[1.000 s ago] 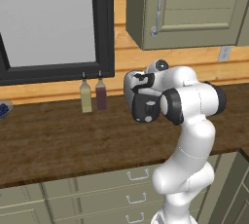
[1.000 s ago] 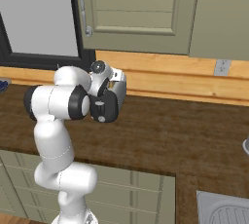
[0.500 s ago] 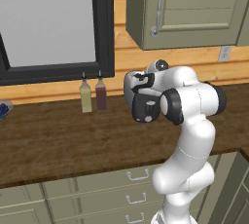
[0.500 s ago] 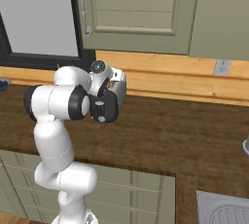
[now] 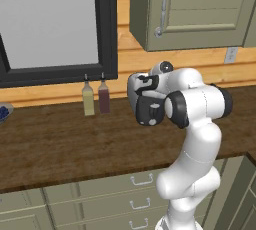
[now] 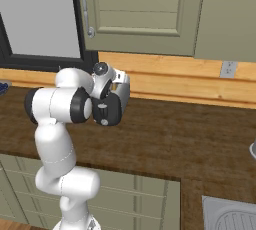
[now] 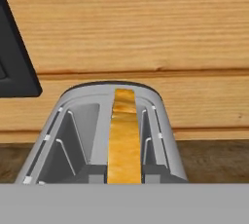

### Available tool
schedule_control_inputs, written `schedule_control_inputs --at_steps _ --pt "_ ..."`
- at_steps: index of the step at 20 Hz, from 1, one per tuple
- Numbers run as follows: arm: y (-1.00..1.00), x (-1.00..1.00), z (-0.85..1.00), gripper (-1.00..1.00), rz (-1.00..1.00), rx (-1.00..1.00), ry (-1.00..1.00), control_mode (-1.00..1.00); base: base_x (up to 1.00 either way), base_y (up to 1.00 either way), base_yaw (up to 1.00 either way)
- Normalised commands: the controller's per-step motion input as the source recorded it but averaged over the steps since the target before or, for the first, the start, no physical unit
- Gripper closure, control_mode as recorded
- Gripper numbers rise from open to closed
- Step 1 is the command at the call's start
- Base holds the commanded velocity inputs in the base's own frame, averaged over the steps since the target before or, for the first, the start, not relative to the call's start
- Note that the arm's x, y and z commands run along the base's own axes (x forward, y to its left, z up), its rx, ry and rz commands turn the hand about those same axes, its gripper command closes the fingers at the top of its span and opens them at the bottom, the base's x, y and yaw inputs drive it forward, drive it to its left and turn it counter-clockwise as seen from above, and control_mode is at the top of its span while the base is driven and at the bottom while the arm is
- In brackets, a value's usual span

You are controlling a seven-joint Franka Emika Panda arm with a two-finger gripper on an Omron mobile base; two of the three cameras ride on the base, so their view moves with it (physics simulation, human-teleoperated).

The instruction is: Start the toaster. Once the lever pops up, take the bread to the plate on the dining counter.

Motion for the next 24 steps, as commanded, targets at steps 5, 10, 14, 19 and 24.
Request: schedule_control_inputs --at_steps 5,10,14,19,24 --pt "0.00 -0.07 0.26 1.00 0.00 0.00 -0.12 -1.00 0.00 0.00 0.00" --pt "0.00 -0.16 0.44 1.00 0.00 0.00 -0.14 -1.00 0.00 0.00 0.00" --pt "-0.01 -0.29 0.48 1.00 0.00 0.00 -0.08 -1.00 0.00 0.00 0.00" --pt "-0.03 -0.63 0.52 1.00 0.00 0.00 -0.05 -1.00 0.00 0.00 0.00" --pt "-0.11 -0.94 0.42 1.00 -0.01 0.00 0.02 -1.00 0.00 0.00 0.00"
